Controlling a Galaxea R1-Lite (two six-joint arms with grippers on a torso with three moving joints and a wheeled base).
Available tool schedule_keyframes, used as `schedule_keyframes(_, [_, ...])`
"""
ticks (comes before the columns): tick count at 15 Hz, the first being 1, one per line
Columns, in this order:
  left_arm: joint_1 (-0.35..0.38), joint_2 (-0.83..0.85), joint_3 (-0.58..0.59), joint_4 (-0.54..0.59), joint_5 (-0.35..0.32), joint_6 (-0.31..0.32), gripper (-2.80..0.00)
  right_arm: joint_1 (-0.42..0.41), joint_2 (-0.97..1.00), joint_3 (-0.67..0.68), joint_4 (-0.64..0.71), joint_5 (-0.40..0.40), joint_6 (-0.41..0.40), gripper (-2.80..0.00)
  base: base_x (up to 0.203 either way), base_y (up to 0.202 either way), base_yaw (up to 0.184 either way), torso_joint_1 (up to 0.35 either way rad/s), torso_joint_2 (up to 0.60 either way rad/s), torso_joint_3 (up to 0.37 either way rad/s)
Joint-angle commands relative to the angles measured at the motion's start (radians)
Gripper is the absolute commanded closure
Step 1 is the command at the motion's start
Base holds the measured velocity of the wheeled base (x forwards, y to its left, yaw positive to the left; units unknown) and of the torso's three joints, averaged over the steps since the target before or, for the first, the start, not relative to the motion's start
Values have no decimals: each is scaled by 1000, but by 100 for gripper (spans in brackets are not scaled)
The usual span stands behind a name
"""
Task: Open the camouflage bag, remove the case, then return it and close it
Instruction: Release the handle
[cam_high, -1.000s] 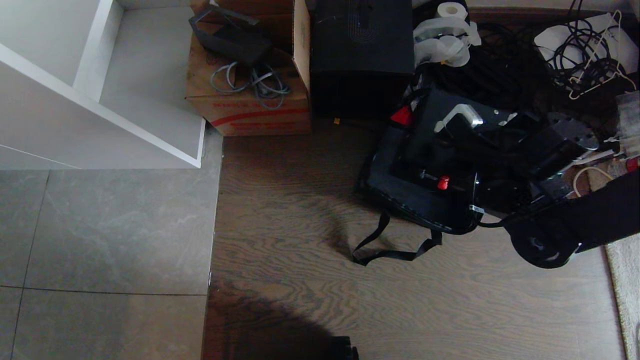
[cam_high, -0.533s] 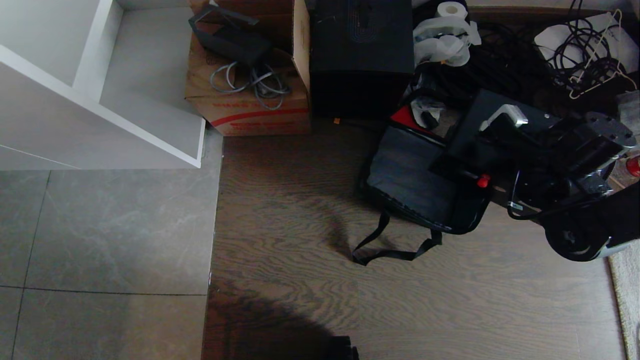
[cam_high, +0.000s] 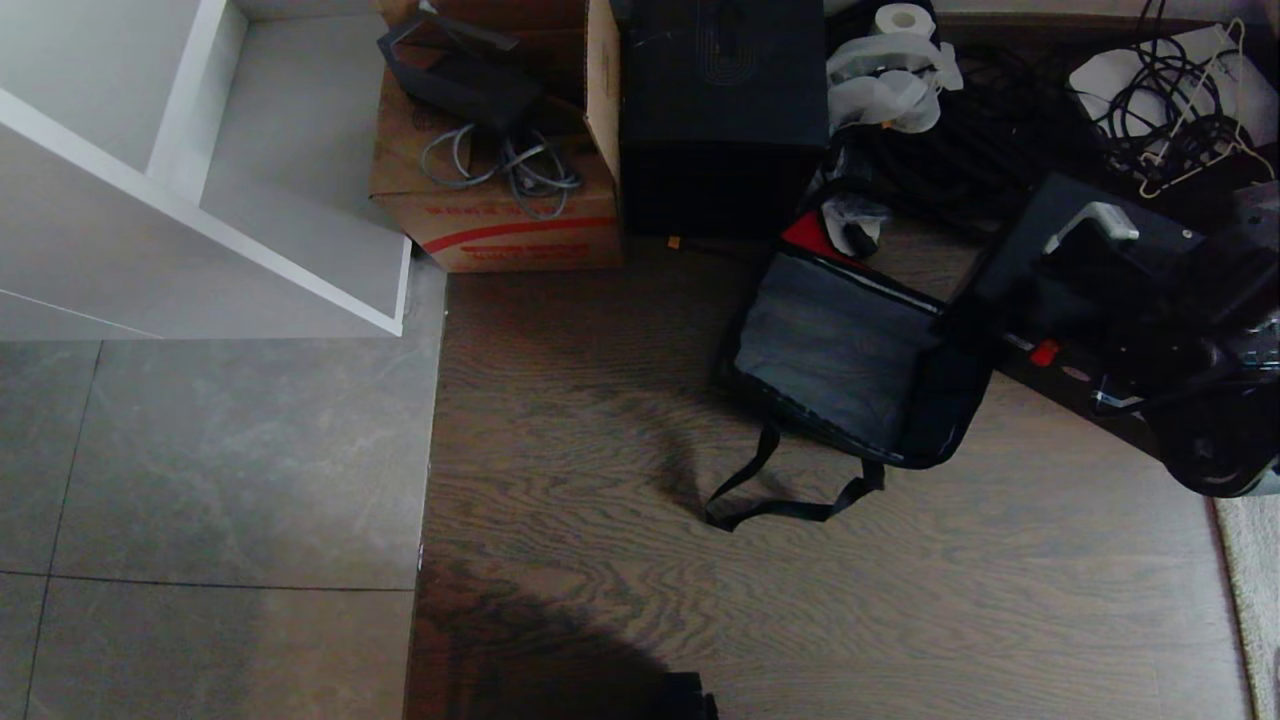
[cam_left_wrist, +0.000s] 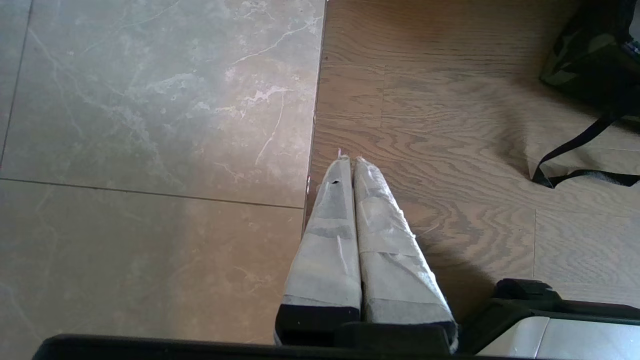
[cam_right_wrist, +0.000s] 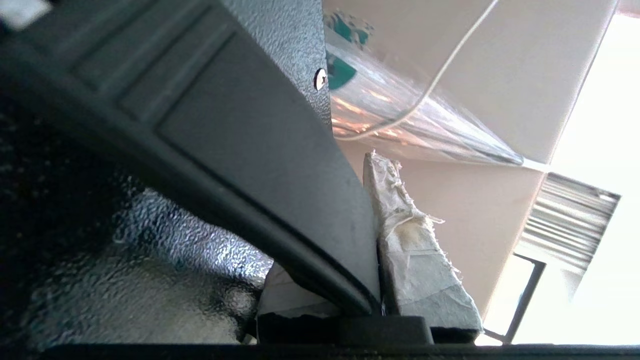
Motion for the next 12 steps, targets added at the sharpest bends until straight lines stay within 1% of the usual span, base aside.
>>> schedule_keyframes(1, [0, 0, 11, 0, 0, -1, 0, -36, -26, -15, 14, -7, -8, 0, 0, 0, 0, 0, 0, 0])
schedule_keyframes(3, [0, 0, 9, 0, 0, -1, 0, -50, -36, -26, 43, -8, -7, 0, 0, 0, 0, 0, 0, 0])
schedule_keyframes(6, [0, 0, 10, 0, 1, 0, 0, -91, -19, -47, 40, -8, -7, 0, 0, 0, 0, 0, 0, 0])
schedule_keyframes(9, [0, 0, 11, 0, 0, 0, 0, -123, 32, -115, 40, -8, -8, 0, 0, 0, 0, 0, 0, 0])
schedule_keyframes(12, [0, 0, 11, 0, 0, -1, 0, -141, 128, -186, 35, -8, -7, 0, 0, 0, 0, 0, 0, 0])
